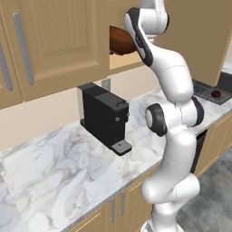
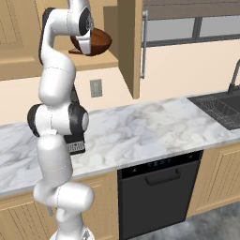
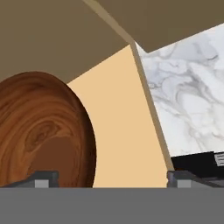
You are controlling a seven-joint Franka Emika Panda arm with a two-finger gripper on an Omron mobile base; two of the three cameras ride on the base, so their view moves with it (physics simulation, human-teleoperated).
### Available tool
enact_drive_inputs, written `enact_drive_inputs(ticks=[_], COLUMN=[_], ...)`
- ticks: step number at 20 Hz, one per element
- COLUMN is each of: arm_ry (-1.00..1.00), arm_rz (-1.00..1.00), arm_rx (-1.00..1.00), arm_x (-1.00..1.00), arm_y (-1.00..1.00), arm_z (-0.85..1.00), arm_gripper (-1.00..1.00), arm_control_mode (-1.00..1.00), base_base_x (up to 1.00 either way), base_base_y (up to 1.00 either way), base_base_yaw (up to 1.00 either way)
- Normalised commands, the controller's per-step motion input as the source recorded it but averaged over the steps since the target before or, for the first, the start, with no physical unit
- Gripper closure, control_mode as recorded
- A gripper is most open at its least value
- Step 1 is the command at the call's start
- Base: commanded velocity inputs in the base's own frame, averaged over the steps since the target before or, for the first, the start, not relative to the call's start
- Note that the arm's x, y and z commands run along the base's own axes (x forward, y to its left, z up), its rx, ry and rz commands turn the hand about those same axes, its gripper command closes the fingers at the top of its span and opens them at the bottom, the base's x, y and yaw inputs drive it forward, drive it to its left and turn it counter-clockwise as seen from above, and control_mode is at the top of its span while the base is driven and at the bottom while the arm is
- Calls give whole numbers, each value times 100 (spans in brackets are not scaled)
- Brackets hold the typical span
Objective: Pick the mug and place it in the sink. Pick the bowl and place it in the open cabinet and then close the cabinet.
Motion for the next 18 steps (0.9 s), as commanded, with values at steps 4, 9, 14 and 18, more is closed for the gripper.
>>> enact_drive_inputs(ticks=[4, 9, 14, 18], arm_ry=[0, 0, 1, -4], arm_rz=[0, 0, 0, 0], arm_rx=[2, 2, 1, 0], arm_x=[-97, -100, -100, -98], arm_y=[-3, -2, -23, -7], arm_z=[-6, -23, -83, -100], arm_gripper=[-100, -100, -100, -100], arm_control_mode=[-100, -100, -100, -100], base_base_x=[0, 0, 0, 0], base_base_y=[0, 0, 0, 0], base_base_yaw=[0, 0, 0, 0])
